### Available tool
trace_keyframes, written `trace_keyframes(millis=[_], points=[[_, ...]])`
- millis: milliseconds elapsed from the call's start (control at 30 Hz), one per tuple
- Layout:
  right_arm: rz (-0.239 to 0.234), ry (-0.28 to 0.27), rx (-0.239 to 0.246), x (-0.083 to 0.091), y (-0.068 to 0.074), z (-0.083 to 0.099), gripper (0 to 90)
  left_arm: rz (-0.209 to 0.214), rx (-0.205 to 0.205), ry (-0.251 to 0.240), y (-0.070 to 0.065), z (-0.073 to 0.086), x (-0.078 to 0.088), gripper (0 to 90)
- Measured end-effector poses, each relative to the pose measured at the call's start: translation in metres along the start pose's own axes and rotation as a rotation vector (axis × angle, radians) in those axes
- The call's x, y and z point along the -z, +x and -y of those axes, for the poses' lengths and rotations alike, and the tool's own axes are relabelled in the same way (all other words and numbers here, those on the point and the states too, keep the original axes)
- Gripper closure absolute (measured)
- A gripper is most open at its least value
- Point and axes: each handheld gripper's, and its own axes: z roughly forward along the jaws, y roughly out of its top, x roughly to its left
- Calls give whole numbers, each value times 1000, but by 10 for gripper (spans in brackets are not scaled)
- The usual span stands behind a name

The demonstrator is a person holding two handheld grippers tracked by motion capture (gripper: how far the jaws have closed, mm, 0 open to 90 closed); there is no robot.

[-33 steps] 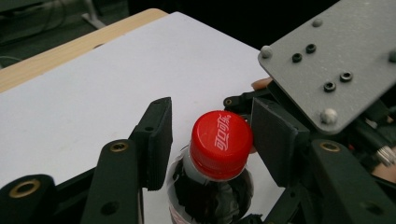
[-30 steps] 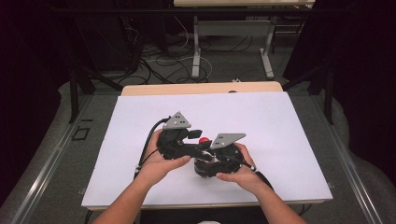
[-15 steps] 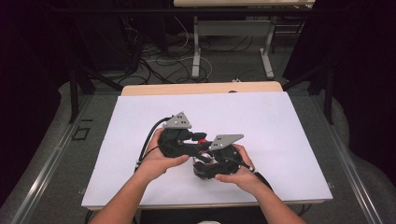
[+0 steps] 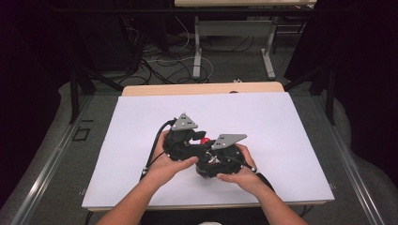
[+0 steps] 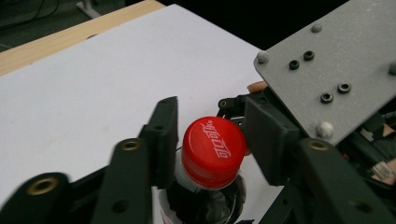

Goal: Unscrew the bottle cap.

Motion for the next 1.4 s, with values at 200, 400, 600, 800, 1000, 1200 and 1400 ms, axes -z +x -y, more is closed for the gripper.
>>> trace_keyframes(millis=[200, 400, 600, 800, 1000, 1200, 1400], points=[[-12, 1, 8, 1, -1, -1, 301, 61, -22, -4, 8, 2, 9, 479], [-27, 6, 20, 0, 2, -1, 301, 108, -41, -1, 16, 6, 5, 492], [-35, 14, 25, -2, 6, -1, 301, 146, -35, -2, 19, 7, -1, 541], [-30, 17, 24, -4, 5, 0, 301, 112, -48, 7, 12, 6, -3, 611], [14, 22, 23, -3, 6, 0, 301, -45, 32, -1, -2, 5, -5, 614], [10, 19, 15, -2, 5, 0, 301, -36, -6, -12, -4, 4, -1, 508], [9, 14, 16, -1, 2, 0, 301, -1, -19, 0, 6, 4, 8, 449]])
